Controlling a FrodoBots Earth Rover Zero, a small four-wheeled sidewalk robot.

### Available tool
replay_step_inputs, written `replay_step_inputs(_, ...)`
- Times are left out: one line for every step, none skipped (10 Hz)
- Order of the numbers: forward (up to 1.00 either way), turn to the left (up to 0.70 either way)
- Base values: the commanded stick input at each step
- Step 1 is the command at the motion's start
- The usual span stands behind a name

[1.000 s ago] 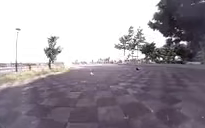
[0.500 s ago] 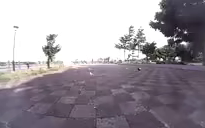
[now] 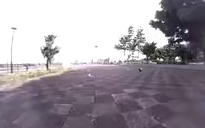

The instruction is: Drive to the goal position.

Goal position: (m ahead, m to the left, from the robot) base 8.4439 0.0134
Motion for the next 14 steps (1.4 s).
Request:
replay_step_inputs(0.7, -0.04)
replay_step_inputs(0.7, -0.05)
replay_step_inputs(0.7, -0.07)
replay_step_inputs(0.7, -0.18)
replay_step_inputs(0.7, -0.17)
replay_step_inputs(0.7, -0.17)
replay_step_inputs(0.7, -0.17)
replay_step_inputs(0.7, -0.16)
replay_step_inputs(0.7, -0.16)
replay_step_inputs(0.7, -0.15)
replay_step_inputs(0.7, -0.15)
replay_step_inputs(0.7, -0.14)
replay_step_inputs(0.7, -0.13)
replay_step_inputs(0.7, -0.13)
